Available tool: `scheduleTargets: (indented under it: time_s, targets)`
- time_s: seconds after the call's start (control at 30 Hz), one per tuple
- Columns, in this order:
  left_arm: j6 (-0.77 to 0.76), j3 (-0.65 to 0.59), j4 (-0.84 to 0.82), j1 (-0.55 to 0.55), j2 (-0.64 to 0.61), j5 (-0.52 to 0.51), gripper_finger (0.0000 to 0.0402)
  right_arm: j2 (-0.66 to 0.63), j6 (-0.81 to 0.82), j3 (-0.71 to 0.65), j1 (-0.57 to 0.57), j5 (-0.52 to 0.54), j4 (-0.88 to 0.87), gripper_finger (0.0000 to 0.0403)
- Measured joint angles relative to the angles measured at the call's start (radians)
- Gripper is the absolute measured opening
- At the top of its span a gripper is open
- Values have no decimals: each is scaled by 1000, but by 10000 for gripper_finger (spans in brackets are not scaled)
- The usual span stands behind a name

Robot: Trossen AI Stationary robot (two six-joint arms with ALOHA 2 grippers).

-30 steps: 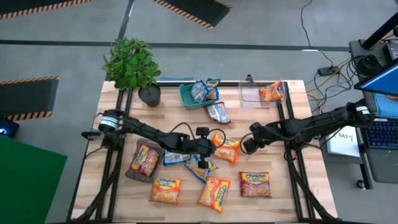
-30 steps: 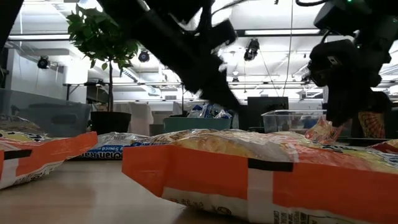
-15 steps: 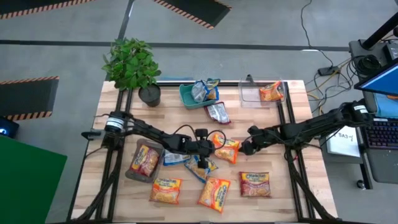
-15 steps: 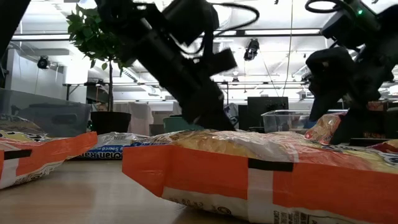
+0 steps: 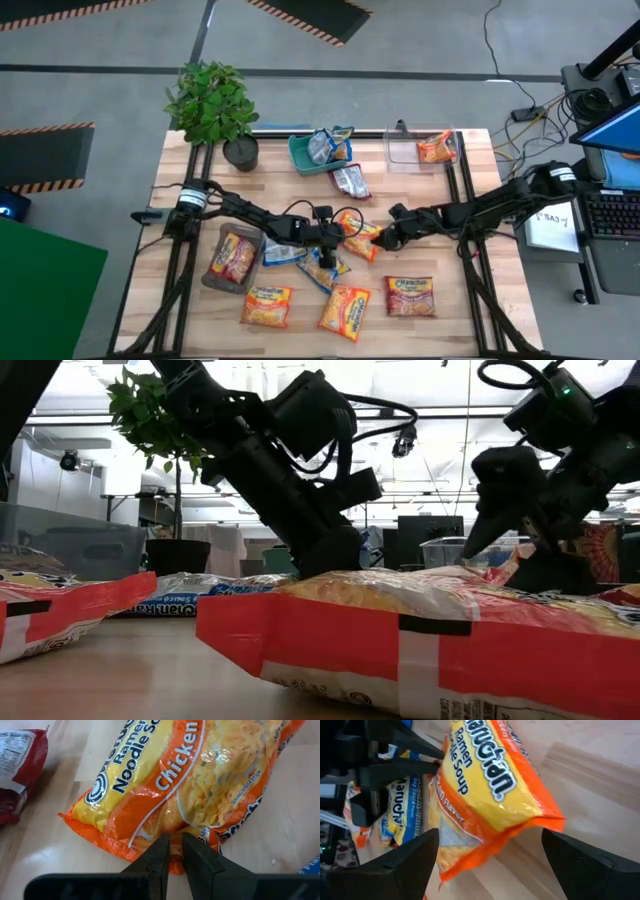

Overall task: Sort Maruchan noodles
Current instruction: Put the top orange noodle pack into the transparent bin

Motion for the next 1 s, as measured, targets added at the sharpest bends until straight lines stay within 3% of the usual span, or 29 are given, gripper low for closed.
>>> scheduleTargets:
  time_s: [0.33,0.5,0.73,1.0]
  targets:
    - [-8,-2,10,1,-1,0,37,166,-115,113,-3,35,50,335]
    - [-11,-4,12,1,-1,-1,37,217,-154,162,-10,75,47,306]
    - [-11,-4,1,1,-6,-1,37,227,-204,189,-39,73,47,198]
    - [2,-5,-41,1,-48,-1,37,152,-272,193,-50,64,25,63]
